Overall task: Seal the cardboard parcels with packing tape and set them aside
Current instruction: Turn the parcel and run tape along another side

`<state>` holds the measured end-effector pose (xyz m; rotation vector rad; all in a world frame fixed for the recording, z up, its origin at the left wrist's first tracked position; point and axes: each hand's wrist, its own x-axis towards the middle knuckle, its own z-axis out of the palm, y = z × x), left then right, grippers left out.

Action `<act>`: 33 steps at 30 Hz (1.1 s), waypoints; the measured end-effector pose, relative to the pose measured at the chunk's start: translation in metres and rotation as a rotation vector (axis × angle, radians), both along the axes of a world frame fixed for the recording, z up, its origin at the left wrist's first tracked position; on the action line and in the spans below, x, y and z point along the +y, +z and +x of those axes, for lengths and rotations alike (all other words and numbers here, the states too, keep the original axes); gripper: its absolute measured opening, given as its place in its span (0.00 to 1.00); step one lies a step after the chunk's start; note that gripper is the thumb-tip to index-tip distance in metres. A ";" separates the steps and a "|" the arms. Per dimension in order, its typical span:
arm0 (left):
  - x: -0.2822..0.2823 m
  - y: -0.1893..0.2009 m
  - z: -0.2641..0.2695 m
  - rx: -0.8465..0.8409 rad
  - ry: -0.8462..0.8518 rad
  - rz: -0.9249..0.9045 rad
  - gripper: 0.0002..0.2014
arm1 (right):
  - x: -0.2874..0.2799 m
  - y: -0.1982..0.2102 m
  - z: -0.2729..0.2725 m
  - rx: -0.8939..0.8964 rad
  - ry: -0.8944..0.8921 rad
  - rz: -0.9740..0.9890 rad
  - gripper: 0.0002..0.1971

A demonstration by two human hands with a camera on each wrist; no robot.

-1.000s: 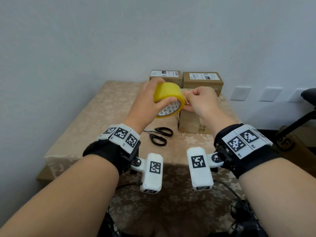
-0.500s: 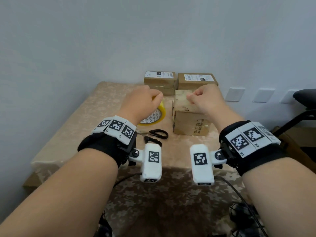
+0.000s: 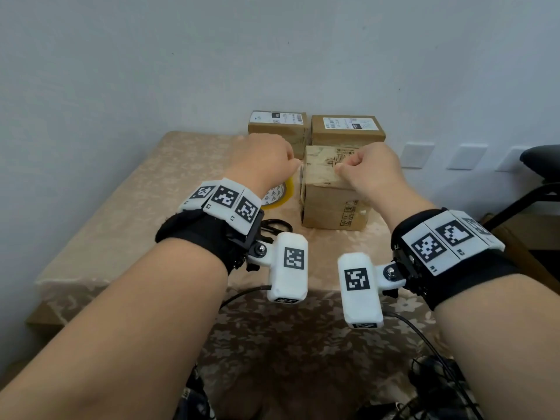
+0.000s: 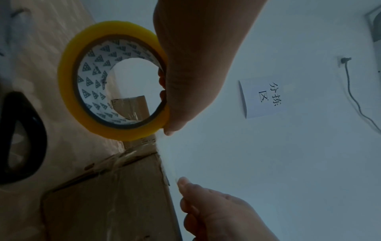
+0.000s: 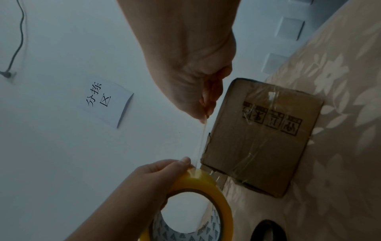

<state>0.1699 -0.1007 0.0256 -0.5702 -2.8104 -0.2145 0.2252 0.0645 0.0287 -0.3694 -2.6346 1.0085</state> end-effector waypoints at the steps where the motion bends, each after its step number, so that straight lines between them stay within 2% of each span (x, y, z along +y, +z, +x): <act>1: 0.001 0.000 0.000 -0.001 0.001 -0.005 0.16 | 0.000 0.000 0.000 -0.005 -0.001 0.005 0.12; 5: 0.005 0.002 -0.002 0.001 0.011 -0.039 0.16 | 0.002 -0.001 0.000 -0.017 -0.014 0.045 0.08; 10: 0.011 -0.003 -0.003 -0.027 0.028 -0.070 0.19 | 0.003 -0.004 0.000 -0.046 -0.020 0.071 0.12; 12: 0.012 -0.007 -0.003 -0.022 0.037 -0.085 0.18 | 0.004 -0.006 -0.001 -0.049 -0.023 0.118 0.06; 16: 0.014 -0.014 -0.001 0.001 0.035 -0.051 0.17 | 0.008 -0.012 0.001 0.061 0.013 0.265 0.15; 17: 0.014 -0.015 -0.001 0.009 0.034 -0.047 0.17 | 0.006 -0.013 0.003 0.097 0.065 0.345 0.17; 19: 0.013 -0.017 0.000 0.025 0.032 -0.043 0.17 | 0.000 -0.016 0.005 0.093 0.295 0.513 0.20; 21: 0.012 -0.017 0.002 0.031 0.022 -0.039 0.17 | -0.006 -0.021 0.008 -0.075 0.534 0.690 0.26; 23: 0.011 -0.019 0.003 0.017 0.010 -0.019 0.17 | -0.004 -0.024 0.010 -0.275 0.559 0.786 0.37; 25: 0.010 -0.020 0.003 -0.006 0.004 0.014 0.17 | 0.004 -0.024 0.012 -0.327 0.508 0.770 0.40; 28: 0.007 -0.020 0.005 -0.034 -0.011 0.058 0.19 | 0.016 -0.025 0.014 -0.334 0.475 0.695 0.37; 33: -0.002 -0.021 0.012 -0.052 -0.088 0.075 0.27 | 0.021 -0.037 0.008 -0.200 0.414 0.613 0.27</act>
